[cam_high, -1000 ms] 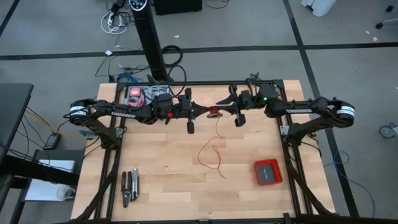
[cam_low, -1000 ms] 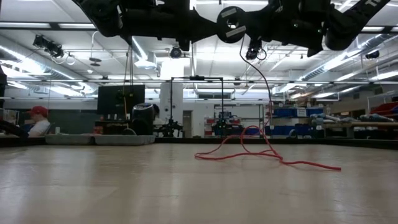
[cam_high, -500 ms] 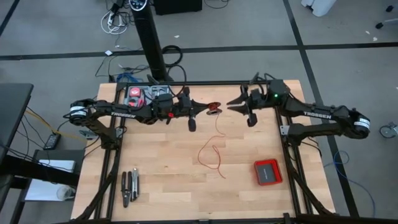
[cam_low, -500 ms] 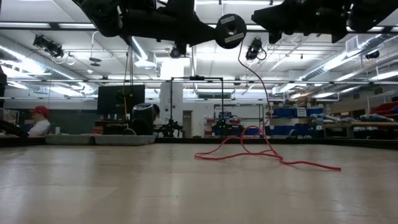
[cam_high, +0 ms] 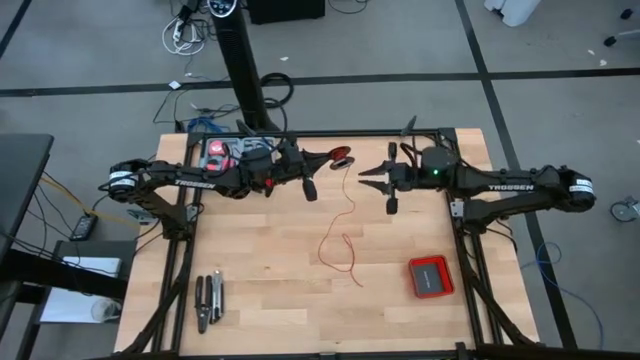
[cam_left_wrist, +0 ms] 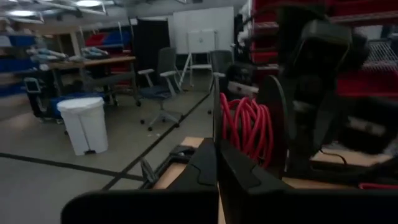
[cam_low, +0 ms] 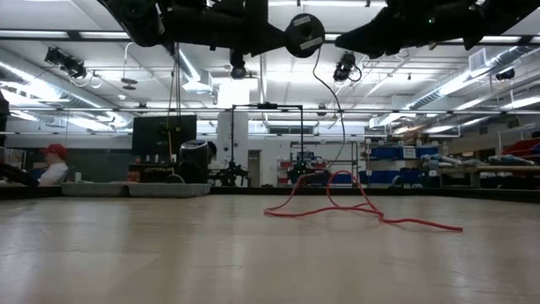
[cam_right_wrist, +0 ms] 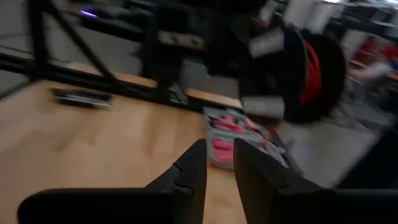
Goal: Coil cords
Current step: Coil the red wire onto the spool
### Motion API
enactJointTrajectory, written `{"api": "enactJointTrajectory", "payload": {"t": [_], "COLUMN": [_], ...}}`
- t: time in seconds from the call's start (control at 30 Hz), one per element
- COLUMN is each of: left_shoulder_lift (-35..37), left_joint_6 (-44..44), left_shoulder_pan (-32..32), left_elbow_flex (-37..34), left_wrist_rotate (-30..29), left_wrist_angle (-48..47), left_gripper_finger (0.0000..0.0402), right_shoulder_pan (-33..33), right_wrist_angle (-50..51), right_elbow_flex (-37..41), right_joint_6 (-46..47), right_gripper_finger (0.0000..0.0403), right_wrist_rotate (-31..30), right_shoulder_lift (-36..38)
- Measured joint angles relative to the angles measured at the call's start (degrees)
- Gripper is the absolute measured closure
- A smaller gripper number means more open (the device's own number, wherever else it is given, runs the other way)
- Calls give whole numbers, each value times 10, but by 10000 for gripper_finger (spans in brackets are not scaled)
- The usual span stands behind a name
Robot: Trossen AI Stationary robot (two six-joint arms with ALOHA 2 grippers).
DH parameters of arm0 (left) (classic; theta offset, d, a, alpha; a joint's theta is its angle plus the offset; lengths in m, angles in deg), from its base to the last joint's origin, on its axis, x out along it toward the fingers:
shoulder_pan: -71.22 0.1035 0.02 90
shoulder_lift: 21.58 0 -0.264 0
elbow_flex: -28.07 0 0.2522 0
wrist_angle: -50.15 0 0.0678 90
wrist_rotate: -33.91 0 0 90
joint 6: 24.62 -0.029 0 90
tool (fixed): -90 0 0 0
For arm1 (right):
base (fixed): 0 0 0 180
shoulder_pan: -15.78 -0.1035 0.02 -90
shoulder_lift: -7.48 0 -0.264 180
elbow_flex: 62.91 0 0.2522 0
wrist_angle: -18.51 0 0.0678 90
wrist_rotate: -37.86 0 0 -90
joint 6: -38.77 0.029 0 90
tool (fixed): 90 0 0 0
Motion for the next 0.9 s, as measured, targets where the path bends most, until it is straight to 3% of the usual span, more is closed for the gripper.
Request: {"api": "enactJointTrajectory", "payload": {"t": [0.3,0.43,0.9], "left_shoulder_lift": [0,0,0], "left_joint_6": [-9,-7,-9], "left_shoulder_pan": [-1,-8,-24], "left_elbow_flex": [0,0,0], "left_wrist_rotate": [-74,-103,-146], "left_wrist_angle": [21,21,26], "left_gripper_finger": [401,401,401], "right_shoulder_pan": [-75,-99,-134], "right_wrist_angle": [-13,-50,-37], "right_elbow_flex": [0,0,-18], "right_joint_6": [36,43,115], "right_gripper_finger": [328,328,319], "right_wrist_rotate": [-236,-299,-316], "right_shoulder_lift": [-42,-77,-140]}}
